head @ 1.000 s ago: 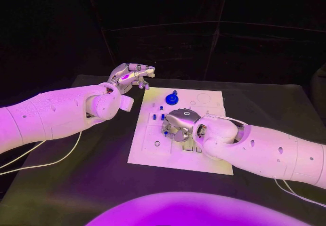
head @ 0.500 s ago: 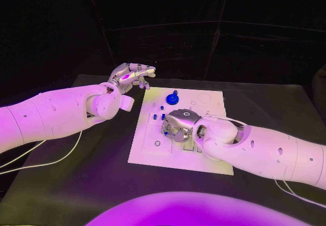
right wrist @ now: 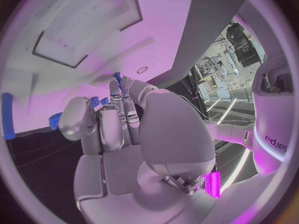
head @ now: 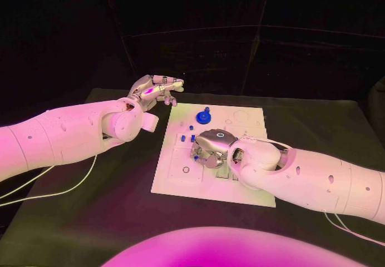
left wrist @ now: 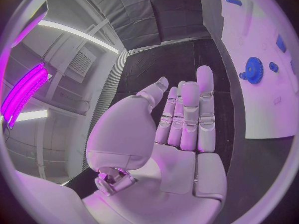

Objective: Assemble the parts on the task board

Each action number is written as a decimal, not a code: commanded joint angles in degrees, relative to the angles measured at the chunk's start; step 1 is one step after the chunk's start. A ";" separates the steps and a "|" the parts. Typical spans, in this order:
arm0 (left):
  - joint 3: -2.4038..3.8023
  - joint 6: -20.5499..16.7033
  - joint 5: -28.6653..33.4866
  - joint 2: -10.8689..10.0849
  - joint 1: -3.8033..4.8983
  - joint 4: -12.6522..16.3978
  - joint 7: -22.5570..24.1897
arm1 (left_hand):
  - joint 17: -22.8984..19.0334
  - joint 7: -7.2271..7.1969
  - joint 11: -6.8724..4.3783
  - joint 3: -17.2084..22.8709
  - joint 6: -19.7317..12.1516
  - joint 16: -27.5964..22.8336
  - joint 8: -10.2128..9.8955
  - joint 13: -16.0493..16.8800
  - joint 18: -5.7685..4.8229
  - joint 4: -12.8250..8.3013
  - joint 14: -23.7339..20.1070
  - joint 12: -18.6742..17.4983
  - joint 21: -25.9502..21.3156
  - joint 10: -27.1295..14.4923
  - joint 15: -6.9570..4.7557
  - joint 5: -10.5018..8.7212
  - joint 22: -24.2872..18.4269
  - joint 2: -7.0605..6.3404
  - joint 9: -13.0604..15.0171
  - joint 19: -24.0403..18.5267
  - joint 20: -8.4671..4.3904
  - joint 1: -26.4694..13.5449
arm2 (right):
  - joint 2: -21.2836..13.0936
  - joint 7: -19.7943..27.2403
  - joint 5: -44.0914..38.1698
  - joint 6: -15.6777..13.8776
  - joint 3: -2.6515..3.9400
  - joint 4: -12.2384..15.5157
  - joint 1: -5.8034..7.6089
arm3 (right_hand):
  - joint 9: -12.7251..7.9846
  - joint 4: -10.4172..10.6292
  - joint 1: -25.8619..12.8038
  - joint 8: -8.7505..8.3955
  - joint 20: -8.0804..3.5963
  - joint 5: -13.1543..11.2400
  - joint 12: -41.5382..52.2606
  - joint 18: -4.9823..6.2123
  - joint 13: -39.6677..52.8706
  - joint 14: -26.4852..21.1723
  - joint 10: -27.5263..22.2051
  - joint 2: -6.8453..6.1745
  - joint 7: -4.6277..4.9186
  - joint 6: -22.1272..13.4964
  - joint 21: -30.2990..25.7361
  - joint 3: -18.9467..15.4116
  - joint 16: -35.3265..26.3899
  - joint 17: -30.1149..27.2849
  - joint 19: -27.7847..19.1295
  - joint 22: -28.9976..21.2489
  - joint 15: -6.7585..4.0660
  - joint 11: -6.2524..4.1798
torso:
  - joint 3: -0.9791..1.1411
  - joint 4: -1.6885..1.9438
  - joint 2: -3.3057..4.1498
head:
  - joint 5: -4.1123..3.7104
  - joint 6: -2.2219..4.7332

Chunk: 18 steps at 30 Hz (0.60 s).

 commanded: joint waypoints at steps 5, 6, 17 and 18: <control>0.05 0.71 0.20 0.02 0.11 0.05 0.10 | -0.06 0.34 -0.04 -0.31 -0.19 -0.33 -0.15 0.10 0.36 0.11 -0.36 0.22 -0.23 -0.23 0.12 -0.08 -0.07 -0.04 -0.06 -0.05 0.20 0.68 | 0.15 -1.45 -1.36 3.03 0.02 -0.41 0.08 | -0.20 -0.15 -1.66 -0.44 0.11 0.43 -1.05 0.88 -0.25 2.08 -1.46 -0.41 0.54 -0.77 -0.11 0.12 -0.18 -0.31 -0.22 -0.43 -0.07 0.56 | -0.04 -0.01 0.00 | 0.03 -0.15; 0.05 0.71 0.20 0.02 0.11 0.05 0.09 | -0.06 0.34 -0.04 -0.31 -0.19 -0.33 -0.15 0.10 0.36 0.11 -0.36 0.22 -0.23 -0.23 0.12 -0.08 -0.07 -0.04 -0.06 -0.05 0.20 0.68 | 0.16 -1.60 -1.44 3.37 0.02 -0.46 0.08 | -0.24 -0.13 -1.87 -0.51 0.17 0.54 -1.22 0.88 -0.29 2.06 -1.73 -0.52 0.62 -0.95 -0.14 0.06 -0.21 -0.38 -0.25 -0.48 0.01 0.65 | -0.04 0.00 0.00 | 0.04 -0.19; 0.05 0.76 0.20 0.00 0.11 0.02 -0.06 | -0.19 0.37 -0.01 -0.43 -0.24 -0.36 -0.14 0.11 0.36 0.10 -0.46 0.29 -0.37 -0.32 0.15 -0.08 -0.18 0.00 -0.05 -0.03 0.23 0.73 | 0.24 -2.13 -1.85 4.47 0.02 -0.68 0.08 | -0.34 -0.25 -2.57 -0.60 0.44 0.94 -1.86 0.95 -0.34 1.97 -2.64 -0.98 0.86 -1.65 -0.35 -0.15 -0.32 -0.60 -0.47 -0.82 0.28 0.99 | -0.01 -0.05 0.01 | 0.07 -0.36; 0.05 0.78 0.20 0.00 0.11 0.02 -0.08 | -0.19 0.37 -0.01 -0.43 -0.24 -0.36 -0.14 0.11 0.36 0.10 -0.46 0.29 -0.37 -0.32 0.15 -0.08 -0.18 0.00 -0.05 -0.03 0.23 0.73 | 0.24 -2.04 -1.86 4.26 0.02 -0.69 0.08 | -0.35 -0.27 -2.62 -0.61 0.47 0.96 -1.91 0.95 -0.34 1.96 -2.71 -1.01 0.89 -1.72 -0.36 -0.16 -0.35 -0.65 -0.49 -0.84 0.31 1.01 | -0.02 -0.05 -0.01 | 0.08 -0.37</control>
